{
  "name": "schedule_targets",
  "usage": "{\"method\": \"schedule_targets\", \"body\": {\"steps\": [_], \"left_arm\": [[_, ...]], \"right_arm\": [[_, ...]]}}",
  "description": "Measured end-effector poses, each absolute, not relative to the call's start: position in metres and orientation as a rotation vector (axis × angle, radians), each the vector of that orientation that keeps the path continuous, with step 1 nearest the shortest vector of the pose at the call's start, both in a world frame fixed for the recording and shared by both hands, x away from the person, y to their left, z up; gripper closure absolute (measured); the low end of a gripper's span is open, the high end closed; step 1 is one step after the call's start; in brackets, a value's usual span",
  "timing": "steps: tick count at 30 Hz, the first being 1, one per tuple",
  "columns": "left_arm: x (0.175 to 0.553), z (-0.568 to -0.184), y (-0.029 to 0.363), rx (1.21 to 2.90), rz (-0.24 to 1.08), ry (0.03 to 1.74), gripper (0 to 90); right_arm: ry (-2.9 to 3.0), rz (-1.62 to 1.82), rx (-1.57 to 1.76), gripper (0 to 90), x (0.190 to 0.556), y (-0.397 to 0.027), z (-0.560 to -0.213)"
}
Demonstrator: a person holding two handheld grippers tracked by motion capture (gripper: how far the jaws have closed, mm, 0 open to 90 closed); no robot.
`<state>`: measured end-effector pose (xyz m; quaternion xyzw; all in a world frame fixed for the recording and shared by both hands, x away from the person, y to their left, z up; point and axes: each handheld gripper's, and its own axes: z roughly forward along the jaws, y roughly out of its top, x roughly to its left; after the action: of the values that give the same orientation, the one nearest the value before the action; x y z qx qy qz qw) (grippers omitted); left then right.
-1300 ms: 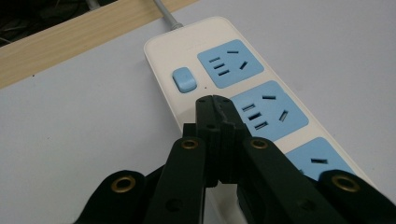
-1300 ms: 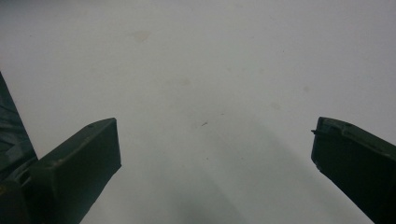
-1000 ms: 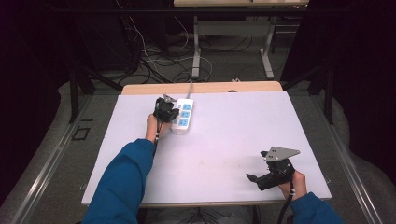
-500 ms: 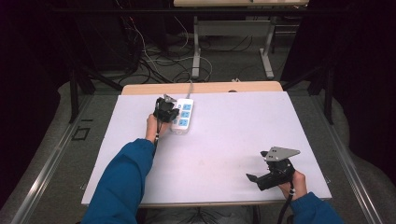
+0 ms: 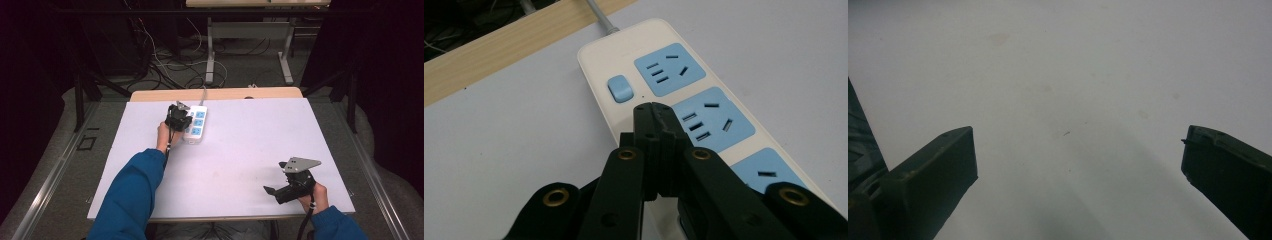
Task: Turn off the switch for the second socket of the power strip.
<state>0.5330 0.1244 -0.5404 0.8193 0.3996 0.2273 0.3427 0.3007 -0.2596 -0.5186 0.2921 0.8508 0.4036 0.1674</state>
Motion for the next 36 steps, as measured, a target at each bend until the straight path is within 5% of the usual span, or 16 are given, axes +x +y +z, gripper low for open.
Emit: {"method": "schedule_targets", "body": {"steps": [25, 26, 31, 36], "left_arm": [[0.532, -0.536, 0.127, 2.125, 0.589, 1.049, 89.6], [0.532, -0.535, 0.127, 2.122, 0.588, 1.047, 80.2], [0.531, -0.531, 0.132, 2.115, 0.586, 1.066, 67.8], [0.53, -0.526, 0.135, 2.138, 0.574, 1.083, 46.2]], "right_arm": [[2.416, 1.156, 0.826, 0.8, 0.301, -0.26, -0.519], [2.42, 1.154, 0.825, 0.8, 0.301, -0.26, -0.518], [2.418, 1.155, 0.825, 0.8, 0.301, -0.26, -0.519], [2.42, 1.153, 0.825, 0.8, 0.301, -0.26, -0.518]]}}
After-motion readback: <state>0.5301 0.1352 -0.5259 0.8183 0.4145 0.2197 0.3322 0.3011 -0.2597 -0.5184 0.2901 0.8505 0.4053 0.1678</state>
